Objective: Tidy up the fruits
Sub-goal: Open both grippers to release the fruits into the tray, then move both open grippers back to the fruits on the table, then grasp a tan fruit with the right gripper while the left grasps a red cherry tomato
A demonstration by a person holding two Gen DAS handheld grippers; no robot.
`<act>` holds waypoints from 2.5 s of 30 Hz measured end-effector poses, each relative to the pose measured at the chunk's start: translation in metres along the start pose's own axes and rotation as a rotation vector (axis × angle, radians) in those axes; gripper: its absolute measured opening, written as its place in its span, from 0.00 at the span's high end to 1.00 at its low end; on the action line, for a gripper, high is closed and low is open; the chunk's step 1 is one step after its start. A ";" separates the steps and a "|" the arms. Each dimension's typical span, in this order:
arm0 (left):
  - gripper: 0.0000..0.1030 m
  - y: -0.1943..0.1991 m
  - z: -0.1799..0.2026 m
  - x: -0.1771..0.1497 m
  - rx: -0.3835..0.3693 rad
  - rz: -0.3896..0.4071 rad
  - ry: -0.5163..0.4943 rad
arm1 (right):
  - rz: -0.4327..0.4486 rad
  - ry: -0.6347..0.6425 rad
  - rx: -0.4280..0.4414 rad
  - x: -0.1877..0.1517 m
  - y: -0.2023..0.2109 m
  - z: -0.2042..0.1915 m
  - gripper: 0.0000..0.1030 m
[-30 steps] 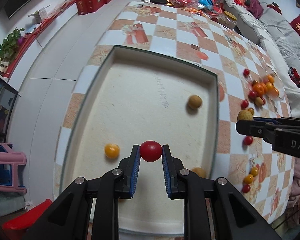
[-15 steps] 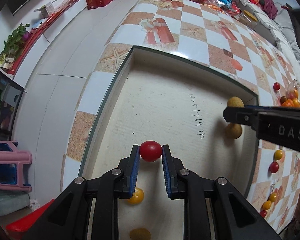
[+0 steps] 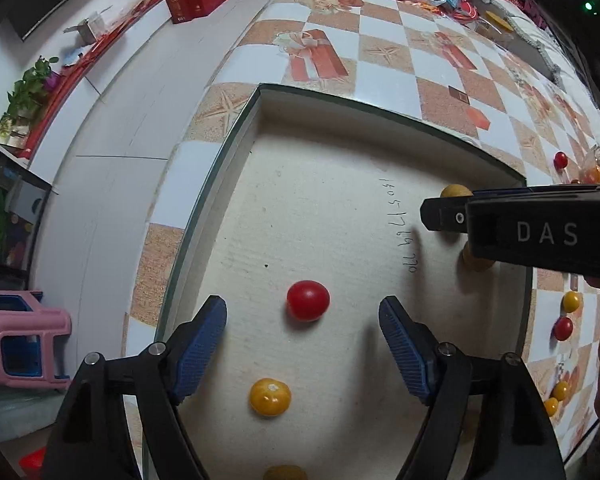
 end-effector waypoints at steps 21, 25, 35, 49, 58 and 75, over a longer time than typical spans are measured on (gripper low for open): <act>0.23 0.033 0.012 -0.025 0.015 -0.008 -0.040 | 0.091 -0.147 0.056 -0.046 0.059 0.034 0.12; 0.23 0.045 0.030 -0.037 -0.010 -0.003 -0.078 | 0.090 -0.208 0.052 -0.077 0.068 0.056 0.12; 0.23 0.065 0.094 -0.069 -0.072 -0.010 -0.199 | 0.043 -0.404 -0.009 -0.183 0.079 0.129 0.12; 0.23 0.039 0.185 -0.099 -0.108 -0.077 -0.305 | 0.030 -0.455 -0.055 -0.218 0.081 0.189 0.12; 0.23 0.012 0.202 -0.106 -0.082 -0.110 -0.312 | 0.036 -0.390 -0.041 -0.190 0.063 0.199 0.15; 0.34 -0.014 0.216 -0.104 -0.052 -0.124 -0.278 | 0.080 -0.351 -0.048 -0.137 0.046 0.206 0.55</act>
Point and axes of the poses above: each gripper's, at about its wrist camera, not at the fingertips, and y roughly against the way its jaws point, z to its right, x to its top, the point moved 7 cm from there along -y, roughly the way its jaws point, and after that the axes turned 15 degrees about y, right-handed, at the moved point
